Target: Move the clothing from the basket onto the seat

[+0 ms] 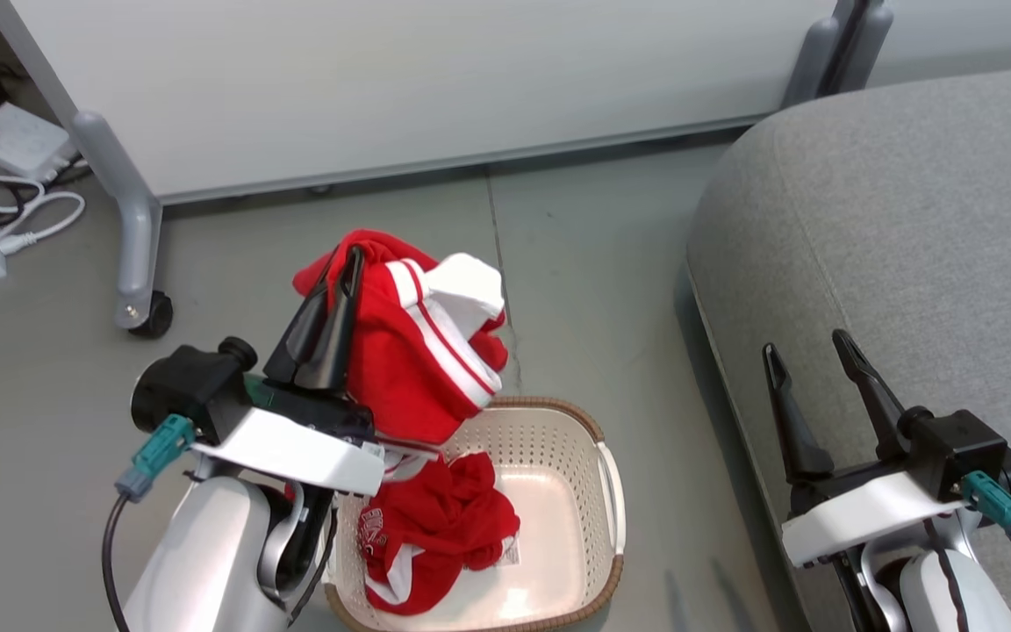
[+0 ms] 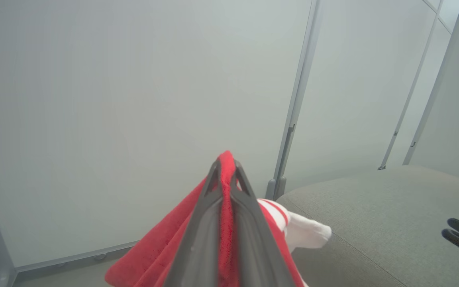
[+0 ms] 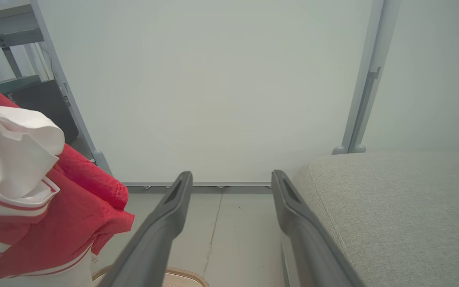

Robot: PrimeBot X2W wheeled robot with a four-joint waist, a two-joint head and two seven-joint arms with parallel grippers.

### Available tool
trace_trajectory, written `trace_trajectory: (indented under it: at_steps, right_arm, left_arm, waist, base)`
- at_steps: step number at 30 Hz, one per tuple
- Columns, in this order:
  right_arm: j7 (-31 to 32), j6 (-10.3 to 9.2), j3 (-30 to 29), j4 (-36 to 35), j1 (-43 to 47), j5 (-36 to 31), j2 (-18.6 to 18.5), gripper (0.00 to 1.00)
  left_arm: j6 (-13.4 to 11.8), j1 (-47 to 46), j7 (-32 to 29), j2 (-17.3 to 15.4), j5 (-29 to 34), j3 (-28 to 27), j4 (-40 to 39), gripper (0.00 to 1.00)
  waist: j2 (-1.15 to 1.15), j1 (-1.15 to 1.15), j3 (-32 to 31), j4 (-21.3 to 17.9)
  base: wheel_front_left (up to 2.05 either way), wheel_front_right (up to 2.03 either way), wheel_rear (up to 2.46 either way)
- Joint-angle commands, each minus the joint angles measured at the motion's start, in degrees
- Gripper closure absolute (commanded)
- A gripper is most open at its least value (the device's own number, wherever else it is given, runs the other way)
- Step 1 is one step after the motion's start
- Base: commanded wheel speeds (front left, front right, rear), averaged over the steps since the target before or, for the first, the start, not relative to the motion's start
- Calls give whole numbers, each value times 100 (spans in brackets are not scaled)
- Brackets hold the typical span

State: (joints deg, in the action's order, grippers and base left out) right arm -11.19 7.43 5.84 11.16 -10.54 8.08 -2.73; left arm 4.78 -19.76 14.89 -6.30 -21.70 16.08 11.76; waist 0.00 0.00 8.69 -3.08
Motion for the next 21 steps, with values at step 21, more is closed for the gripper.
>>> trace_trajectory:
  at_steps: [21]
  right_arm:
    - [352,11,20,-412,679,101,-29,0]
  left_arm:
    - [-325,1014,-264,-234,60,208,-311,100]
  waist:
    - [0,0,-759,21]
  base:
    - [0,0,0]
